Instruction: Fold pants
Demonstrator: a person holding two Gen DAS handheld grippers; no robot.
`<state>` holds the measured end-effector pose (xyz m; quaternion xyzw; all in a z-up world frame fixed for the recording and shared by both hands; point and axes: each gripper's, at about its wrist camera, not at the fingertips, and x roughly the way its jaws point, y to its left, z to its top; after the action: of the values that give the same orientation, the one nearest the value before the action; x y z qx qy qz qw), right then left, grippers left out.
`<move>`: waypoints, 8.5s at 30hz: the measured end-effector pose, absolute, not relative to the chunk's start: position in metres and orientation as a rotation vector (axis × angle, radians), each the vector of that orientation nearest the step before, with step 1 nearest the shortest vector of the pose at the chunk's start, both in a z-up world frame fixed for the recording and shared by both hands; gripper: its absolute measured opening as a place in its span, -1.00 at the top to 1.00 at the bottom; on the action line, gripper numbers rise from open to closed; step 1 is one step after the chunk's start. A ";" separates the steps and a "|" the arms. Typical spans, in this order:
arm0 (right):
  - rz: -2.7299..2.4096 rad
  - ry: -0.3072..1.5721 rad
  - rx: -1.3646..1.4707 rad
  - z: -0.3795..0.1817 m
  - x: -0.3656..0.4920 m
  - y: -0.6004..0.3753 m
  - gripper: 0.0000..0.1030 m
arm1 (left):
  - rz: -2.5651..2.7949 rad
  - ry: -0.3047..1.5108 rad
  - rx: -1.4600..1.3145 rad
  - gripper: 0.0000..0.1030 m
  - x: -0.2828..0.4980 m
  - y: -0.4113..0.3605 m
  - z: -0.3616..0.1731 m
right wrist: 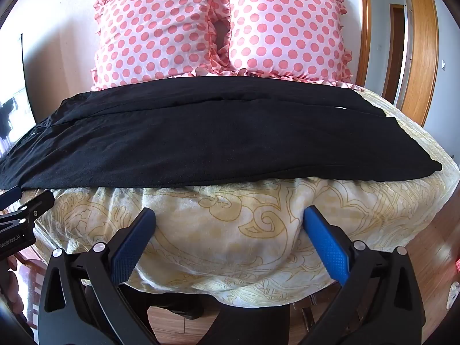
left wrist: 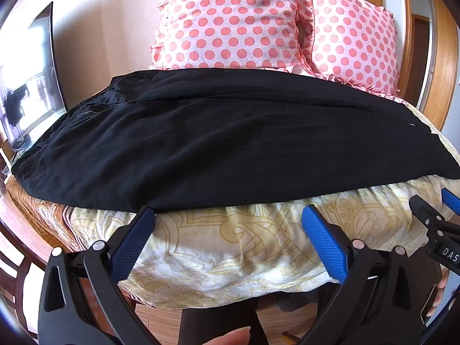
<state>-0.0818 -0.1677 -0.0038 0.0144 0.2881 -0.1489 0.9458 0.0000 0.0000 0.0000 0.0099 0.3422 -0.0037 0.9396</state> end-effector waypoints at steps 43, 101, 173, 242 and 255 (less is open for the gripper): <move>-0.303 0.586 0.029 -0.004 -0.082 -0.168 -0.97 | -0.008 0.699 0.021 -0.97 0.000 0.000 0.000; -0.217 0.596 0.075 0.010 -0.086 -0.187 -0.97 | -0.028 0.713 0.014 -0.97 -0.002 0.007 0.007; -0.548 0.458 0.821 0.025 -0.031 -0.465 0.88 | 0.015 0.489 -0.089 -0.96 0.058 0.056 0.063; -0.384 0.272 1.183 0.000 -0.071 -0.489 0.42 | 0.001 0.514 -0.039 -0.96 0.098 0.051 0.085; -0.521 0.370 1.069 0.009 -0.058 -0.476 0.42 | 0.030 0.571 -0.102 -0.96 0.112 0.073 0.073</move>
<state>-0.0581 -0.4758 0.0091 0.5005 0.1731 -0.2441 0.8123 0.1118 0.0728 0.0735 -0.0504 0.2816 0.0146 0.9581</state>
